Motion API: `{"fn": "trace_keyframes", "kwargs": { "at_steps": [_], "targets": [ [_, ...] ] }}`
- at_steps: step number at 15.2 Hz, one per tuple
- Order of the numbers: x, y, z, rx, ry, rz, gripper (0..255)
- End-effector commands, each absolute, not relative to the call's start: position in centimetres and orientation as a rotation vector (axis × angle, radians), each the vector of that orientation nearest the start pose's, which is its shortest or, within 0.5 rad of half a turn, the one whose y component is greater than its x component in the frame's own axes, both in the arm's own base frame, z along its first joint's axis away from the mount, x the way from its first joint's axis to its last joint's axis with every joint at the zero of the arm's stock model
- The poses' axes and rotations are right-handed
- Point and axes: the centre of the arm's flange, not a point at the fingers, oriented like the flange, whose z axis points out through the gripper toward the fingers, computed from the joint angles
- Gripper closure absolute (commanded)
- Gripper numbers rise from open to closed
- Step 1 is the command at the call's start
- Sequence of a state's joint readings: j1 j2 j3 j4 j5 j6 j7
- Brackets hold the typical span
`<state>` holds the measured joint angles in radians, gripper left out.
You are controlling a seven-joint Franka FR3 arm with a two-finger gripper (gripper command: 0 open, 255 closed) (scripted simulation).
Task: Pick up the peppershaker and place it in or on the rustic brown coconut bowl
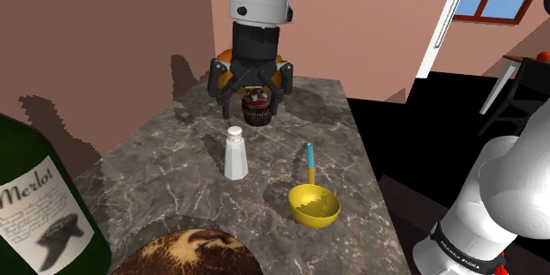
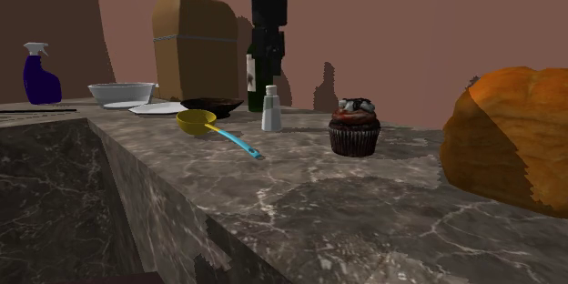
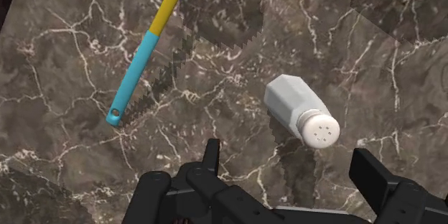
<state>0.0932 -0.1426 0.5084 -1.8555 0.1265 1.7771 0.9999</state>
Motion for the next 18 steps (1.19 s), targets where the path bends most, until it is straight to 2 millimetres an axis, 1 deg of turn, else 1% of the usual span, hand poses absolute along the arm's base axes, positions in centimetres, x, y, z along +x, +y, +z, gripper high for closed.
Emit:
{"fn": "trace_keyframes", "kwargs": {
  "at_steps": [1, 2, 8, 9, 17, 18],
  "targets": [
    [43.5, 34.2, 57.4, -2.99, 0.676, 0.012, 0],
    [43.5, 34.3, 57.4, -2.989, 0.678, 0.012, 0],
    [43.6, 34.5, 54.2, -2.989, 0.678, 0.012, 0],
    [43.6, 34.6, 53.4, -2.989, 0.678, 0.012, 0],
    [43.6, 34.6, 53.4, -2.989, 0.678, 0.012, 0],
    [43.6, 34.6, 53.4, -2.989, 0.678, 0.012, 255]
  ]
}}
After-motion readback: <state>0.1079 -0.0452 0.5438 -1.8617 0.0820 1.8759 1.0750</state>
